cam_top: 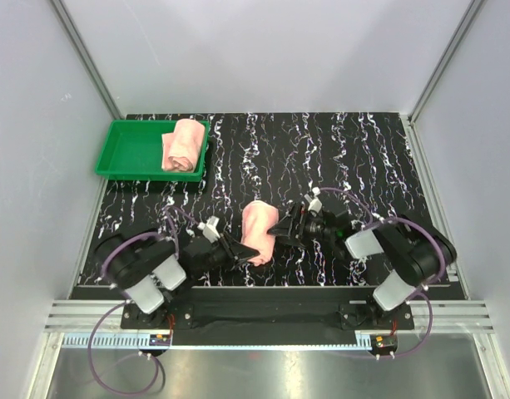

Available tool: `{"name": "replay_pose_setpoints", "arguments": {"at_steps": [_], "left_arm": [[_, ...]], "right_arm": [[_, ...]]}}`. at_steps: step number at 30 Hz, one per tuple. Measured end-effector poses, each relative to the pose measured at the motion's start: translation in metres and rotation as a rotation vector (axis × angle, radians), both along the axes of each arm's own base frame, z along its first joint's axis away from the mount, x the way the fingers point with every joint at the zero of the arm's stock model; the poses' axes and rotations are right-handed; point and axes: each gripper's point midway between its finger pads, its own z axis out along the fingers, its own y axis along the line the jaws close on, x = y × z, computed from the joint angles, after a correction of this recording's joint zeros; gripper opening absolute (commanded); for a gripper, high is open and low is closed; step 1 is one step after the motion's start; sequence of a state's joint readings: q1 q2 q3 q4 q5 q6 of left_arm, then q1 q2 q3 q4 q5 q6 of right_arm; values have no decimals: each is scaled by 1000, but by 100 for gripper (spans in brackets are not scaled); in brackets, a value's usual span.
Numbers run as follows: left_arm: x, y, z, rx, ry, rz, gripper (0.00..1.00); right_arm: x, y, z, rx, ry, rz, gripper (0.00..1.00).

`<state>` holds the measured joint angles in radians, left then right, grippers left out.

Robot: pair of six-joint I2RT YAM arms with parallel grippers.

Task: Roll the towels
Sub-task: Place the rolled towel into the container

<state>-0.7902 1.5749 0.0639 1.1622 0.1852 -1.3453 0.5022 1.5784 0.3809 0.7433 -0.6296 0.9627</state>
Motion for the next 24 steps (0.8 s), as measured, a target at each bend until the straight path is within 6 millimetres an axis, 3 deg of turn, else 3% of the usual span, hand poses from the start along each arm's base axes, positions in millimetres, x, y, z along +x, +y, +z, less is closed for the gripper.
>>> {"name": "replay_pose_setpoints", "arguments": {"at_steps": [4, 11, 14, 17, 18, 20, 21, 22, 24], "left_arm": [[0, -6, -8, -63, 84, 10, 3], [1, -7, -5, -102, 122, 23, 4], [2, -7, -5, -108, 131, 29, 4], [2, -7, -5, -111, 136, 33, 5], [3, -7, -5, -111, 136, 34, 5], [2, -7, -5, -111, 137, 32, 8], [2, -7, -5, -111, 137, 30, 9], [2, -7, -5, -111, 138, 28, 11], [1, -7, -5, -111, 137, 25, 27]], "right_arm": [[4, 9, -15, 27, -7, 5, 100], [13, 38, -8, 150, -87, 46, 100], [18, 47, -6, 205, -91, 53, 94], [20, 53, -7, 224, -84, 54, 77], [19, 54, -9, 222, -79, 55, 64], [18, 54, -17, 203, -60, 53, 49], [17, 54, -22, 193, -45, 50, 35], [17, 54, -24, 187, -36, 46, 29], [16, 53, -26, 181, -32, 45, 20]]}}
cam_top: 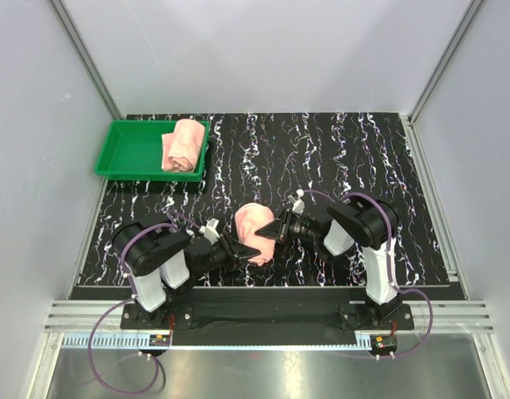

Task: Roll the towels
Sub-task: Place the rolled towel into the container

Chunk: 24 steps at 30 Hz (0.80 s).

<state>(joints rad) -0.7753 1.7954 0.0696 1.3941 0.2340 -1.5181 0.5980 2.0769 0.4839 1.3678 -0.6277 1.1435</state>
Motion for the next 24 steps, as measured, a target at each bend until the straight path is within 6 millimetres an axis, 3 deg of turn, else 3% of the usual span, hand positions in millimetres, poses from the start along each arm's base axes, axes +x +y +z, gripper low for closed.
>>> {"name": "replay_pose_setpoints", "arguments": {"at_steps": [4, 9, 15, 21, 24], "left_arm": [[-2, -1, 1, 0, -14, -18, 58], [-4, -5, 26, -42, -101, -53, 99], [-5, -3, 57, -22, -238, -86, 99], [13, -4, 92, 102, -378, -77, 99], [18, 4, 97, 171, -414, -55, 99]], "right_arm": [[-1, 0, 2, -10, -5, 3, 15], [-1, -2, 18, -61, -31, 7, 13], [7, -6, 56, -121, -109, 3, 12], [10, -15, 91, -177, -175, -11, 12], [9, -20, 107, -211, -192, -16, 12]]}}
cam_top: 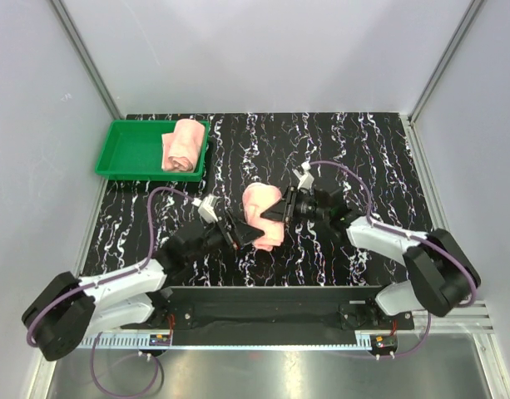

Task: Roll the towels
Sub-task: Place the rolled towel into the container

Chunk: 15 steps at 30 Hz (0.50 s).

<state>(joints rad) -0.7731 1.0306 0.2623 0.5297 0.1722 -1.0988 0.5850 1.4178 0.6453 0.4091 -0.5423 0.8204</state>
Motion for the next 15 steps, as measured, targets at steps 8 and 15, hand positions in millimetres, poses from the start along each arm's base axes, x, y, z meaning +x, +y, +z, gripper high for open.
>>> {"name": "replay_pose_setpoints", "arguments": {"at_steps": [8, 15], "left_arm": [[3, 15, -14, 89, 2, 43, 99], [6, 12, -1, 59, -60, 30, 99]], "right_arm": [[-4, -10, 37, -35, -46, -9, 11], [-7, -11, 46, -14, -25, -17, 11]]}}
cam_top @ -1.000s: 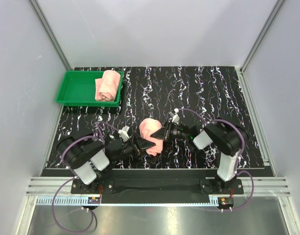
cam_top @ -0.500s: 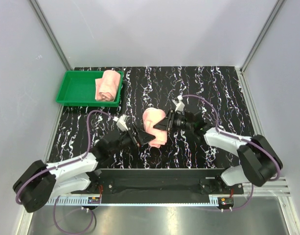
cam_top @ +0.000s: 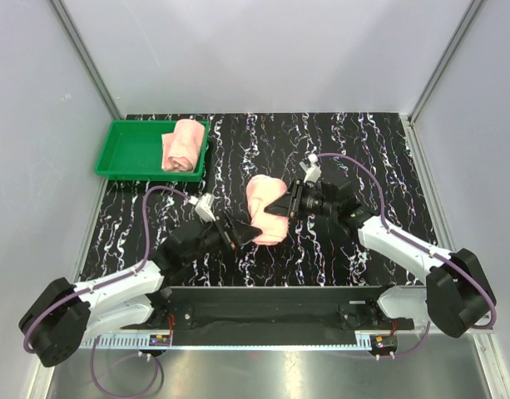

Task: Roll the towels
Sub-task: Place the rolled towel into the container

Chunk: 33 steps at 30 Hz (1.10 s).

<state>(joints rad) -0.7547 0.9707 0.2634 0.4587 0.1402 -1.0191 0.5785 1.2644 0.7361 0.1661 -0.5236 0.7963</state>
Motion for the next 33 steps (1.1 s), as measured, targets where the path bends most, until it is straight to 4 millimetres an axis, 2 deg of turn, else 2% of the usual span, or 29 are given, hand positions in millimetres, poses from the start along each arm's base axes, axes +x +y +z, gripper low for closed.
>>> {"name": "replay_pose_setpoints", "arguments": {"at_steps": [10, 15, 19, 26, 33], "left_arm": [[5, 8, 47, -132, -142, 1, 99], [8, 14, 64, -168, -192, 19, 99], [13, 16, 70, -192, -211, 33, 99], [20, 9, 64, -211, -194, 21, 99], [17, 7, 82, -303, -243, 2, 99]], "right_arm": [[-4, -3, 18, 8, -3, 3, 10], [-8, -5, 12, -16, 15, 18, 10], [-11, -4, 16, -20, 26, 33, 10], [-16, 5, 54, 57, -13, 95, 11], [-21, 9, 72, 123, -5, 121, 11]]}}
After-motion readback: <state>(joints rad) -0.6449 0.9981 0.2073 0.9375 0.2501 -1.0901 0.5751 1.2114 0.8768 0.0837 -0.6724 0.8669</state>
